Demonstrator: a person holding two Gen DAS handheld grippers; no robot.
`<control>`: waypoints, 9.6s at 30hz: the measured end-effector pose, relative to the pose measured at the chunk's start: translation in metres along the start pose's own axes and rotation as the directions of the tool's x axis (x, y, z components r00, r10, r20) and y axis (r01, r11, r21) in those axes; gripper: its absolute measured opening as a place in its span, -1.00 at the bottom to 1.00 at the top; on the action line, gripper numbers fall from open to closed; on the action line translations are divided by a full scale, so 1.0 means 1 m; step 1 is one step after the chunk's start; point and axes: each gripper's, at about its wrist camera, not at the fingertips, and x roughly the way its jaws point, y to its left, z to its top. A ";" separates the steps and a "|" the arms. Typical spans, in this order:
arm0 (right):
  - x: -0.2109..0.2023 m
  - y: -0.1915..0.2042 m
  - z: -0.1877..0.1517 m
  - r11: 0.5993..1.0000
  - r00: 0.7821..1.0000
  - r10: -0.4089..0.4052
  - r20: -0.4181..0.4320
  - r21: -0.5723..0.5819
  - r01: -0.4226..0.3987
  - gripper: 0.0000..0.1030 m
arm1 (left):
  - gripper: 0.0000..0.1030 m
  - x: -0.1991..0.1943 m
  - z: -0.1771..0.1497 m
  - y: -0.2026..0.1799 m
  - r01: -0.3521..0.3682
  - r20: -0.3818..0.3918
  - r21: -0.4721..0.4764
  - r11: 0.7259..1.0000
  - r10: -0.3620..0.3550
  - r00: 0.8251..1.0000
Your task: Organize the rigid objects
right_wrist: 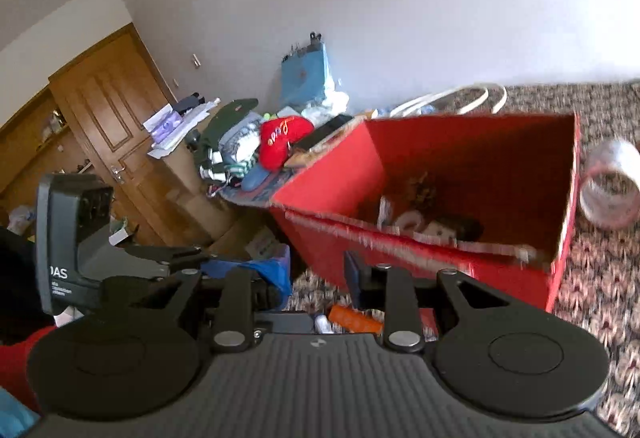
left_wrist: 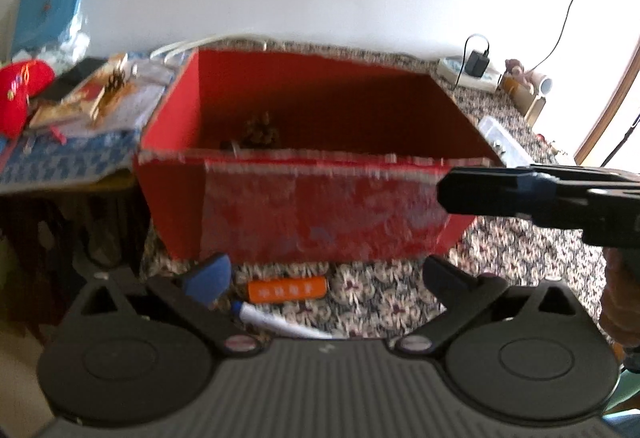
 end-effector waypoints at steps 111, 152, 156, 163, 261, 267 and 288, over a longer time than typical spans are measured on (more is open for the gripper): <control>0.052 0.016 -0.110 0.941 0.956 -0.203 -0.211 -0.311 0.131 -1.00 | -0.47 0.085 -0.015 0.032 0.160 -0.276 -0.271 0.949 -0.236 0.932; 0.073 -0.030 0.078 0.973 0.994 -0.085 -0.065 -0.219 0.069 -1.00 | -0.79 0.033 0.144 0.040 0.196 0.135 -0.111 0.974 -0.181 0.974; 0.107 -0.039 0.073 0.976 0.982 -0.101 -0.157 -0.206 0.068 -1.00 | -0.79 0.063 0.141 0.059 0.159 0.079 -0.122 0.980 -0.150 0.985; 0.143 -0.043 0.064 0.984 0.950 -0.111 -0.290 -0.166 0.064 -1.00 | -0.79 0.099 0.133 0.083 0.120 -0.009 -0.133 0.984 -0.123 0.992; 0.058 0.040 0.012 0.891 0.891 -0.453 0.003 0.031 0.453 -0.79 | 0.32 0.001 0.061 0.054 -0.288 0.015 -0.005 0.958 0.288 0.957; 0.057 0.041 -0.005 0.908 0.909 -0.414 -0.051 0.052 0.417 -0.77 | 0.32 0.011 0.047 0.054 -0.287 -0.030 0.004 0.958 0.287 0.957; 0.070 0.009 -0.046 0.876 0.891 -0.381 -0.248 0.212 0.433 -0.77 | 0.32 0.051 0.014 0.043 -0.246 -0.151 0.047 0.968 0.250 0.956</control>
